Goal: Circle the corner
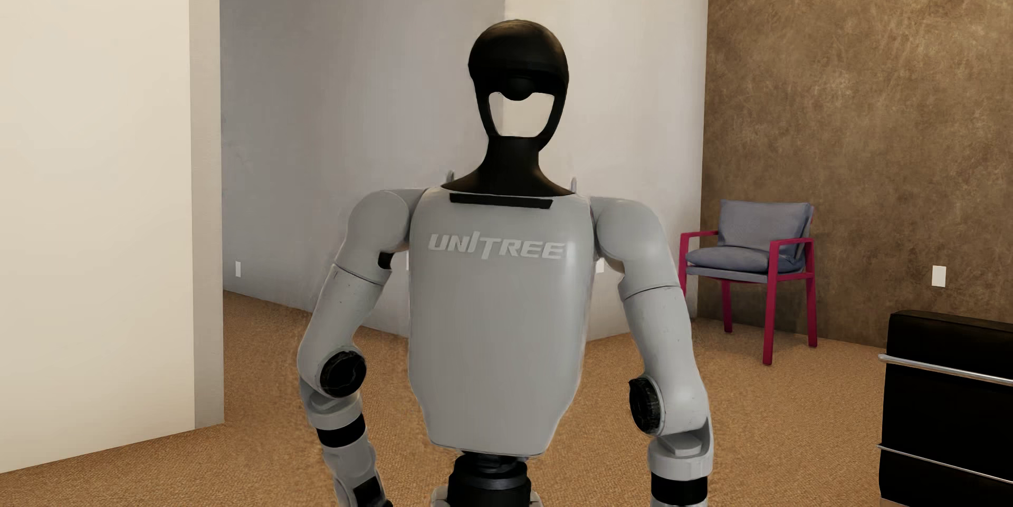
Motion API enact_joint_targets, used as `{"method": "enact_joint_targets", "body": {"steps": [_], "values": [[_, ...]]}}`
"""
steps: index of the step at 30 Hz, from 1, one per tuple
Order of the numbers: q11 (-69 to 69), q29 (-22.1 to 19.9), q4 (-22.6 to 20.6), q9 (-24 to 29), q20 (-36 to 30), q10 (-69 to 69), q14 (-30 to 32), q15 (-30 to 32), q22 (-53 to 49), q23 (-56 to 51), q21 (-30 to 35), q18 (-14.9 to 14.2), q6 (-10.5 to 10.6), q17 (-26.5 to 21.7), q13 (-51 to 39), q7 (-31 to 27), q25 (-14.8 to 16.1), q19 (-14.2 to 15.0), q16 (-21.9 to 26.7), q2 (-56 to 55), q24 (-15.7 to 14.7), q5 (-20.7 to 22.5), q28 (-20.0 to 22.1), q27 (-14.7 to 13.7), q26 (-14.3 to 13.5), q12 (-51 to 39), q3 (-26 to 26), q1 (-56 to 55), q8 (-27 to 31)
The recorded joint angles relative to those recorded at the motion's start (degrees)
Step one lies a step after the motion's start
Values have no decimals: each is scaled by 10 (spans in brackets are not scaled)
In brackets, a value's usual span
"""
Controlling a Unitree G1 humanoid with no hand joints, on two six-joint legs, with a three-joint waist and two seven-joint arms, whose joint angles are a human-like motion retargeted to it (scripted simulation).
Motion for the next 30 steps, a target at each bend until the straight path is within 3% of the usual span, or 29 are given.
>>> {"method": "enact_joint_targets", "body": {"steps": [1,2,4,5,7,9,11,12,13,14,15,16,17,18,19,20,21,22,24,26,28,30], "values": [[43,0,16,-8,30,19,33,-18,26,5,-3,0,7,2,1,0,0,0,-15,-16,0,6,0,0,0,10,-15,-8,0],[72,0,26,-7,-6,50,87,-38,34,-4,1,0,17,-6,7,0,0,0,-14,0,0,13,0,0,0,17,-19,-3,0],[95,0,35,-22,-12,210,278,-83,38,12,11,0,9,2,-3,0,0,0,-11,39,0,20,0,0,0,50,-5,-73,0],[87,0,52,-1,-16,334,334,-103,41,-1,-1,0,14,2,-10,0,0,0,-16,86,0,42,0,0,0,56,5,-126,0],[46,0,46,16,-18,527,318,-124,37,-23,6,0,3,6,-25,0,0,0,-7,176,0,60,0,0,0,77,74,-242,0],[-22,0,31,19,25,496,337,-124,36,-62,3,0,-12,5,-37,0,0,0,-15,270,0,58,0,0,0,102,151,-354,0],[-96,0,13,23,12,294,404,-113,23,-101,-4,0,-27,-5,-51,0,0,0,-2,369,0,49,0,0,0,121,208,-418,0],[-120,0,12,21,13,186,404,-118,17,-118,-5,0,-28,-12,-64,0,0,0,2,411,0,47,0,0,0,132,226,-440,0],[-140,0,12,16,21,91,330,-128,18,-133,-10,0,-27,-19,-74,0,0,0,1,448,0,47,0,0,0,137,245,-458,0],[-147,0,15,8,14,34,202,-139,12,-144,-11,0,-25,-26,-87,0,0,0,3,477,0,46,0,0,0,144,254,-472,0],[-143,0,16,2,11,32,120,-148,24,-145,-17,0,-28,-29,-98,0,0,0,1,495,0,41,0,0,0,147,264,-486,0],[-135,0,18,6,2,34,163,-148,23,-141,-28,0,-30,-27,-102,0,0,0,4,512,0,40,0,0,0,149,284,-494,0],[-116,0,12,3,2,70,301,-122,27,-135,-39,0,-37,-24,-99,0,0,0,4,525,0,31,0,0,0,152,291,-517,0],[-80,0,1,-3,-3,115,411,-61,33,-125,-49,0,-52,-14,-91,0,0,0,2,519,0,17,0,0,0,151,295,-536,0],[0,0,-17,2,-10,154,434,43,46,-108,-44,0,-65,-4,-81,0,0,0,2,507,0,-1,0,0,0,147,282,-518,0],[114,0,-35,-4,-14,170,427,141,55,-91,-36,0,-66,-2,-69,0,0,0,0,452,0,-9,0,0,0,139,262,-496,0],[240,0,-54,-6,-3,170,405,138,42,-85,-13,0,-70,-4,-64,0,0,0,1,381,0,-23,0,0,0,135,243,-464,0],[325,0,-63,8,12,145,366,59,37,-87,-8,0,-68,-3,-58,0,0,0,-1,332,0,-29,0,0,0,124,214,-400,0],[353,0,-54,16,27,101,280,-51,30,-80,4,0,-44,-4,-45,0,0,0,-1,224,0,-13,0,0,0,88,147,-290,0],[220,0,-39,18,22,49,183,-66,-19,-91,8,0,-28,-12,-18,0,0,0,20,159,0,-12,0,0,0,59,81,-178,0],[25,0,-23,11,64,11,90,-19,-35,-78,-9,0,-18,-11,-6,0,0,0,24,112,0,-12,0,0,0,24,51,-92,0],[-136,0,-17,-11,88,10,56,33,-50,-62,-3,0,-14,-10,-1,0,0,0,32,90,0,-16,0,0,0,-5,32,-50,0]]}}
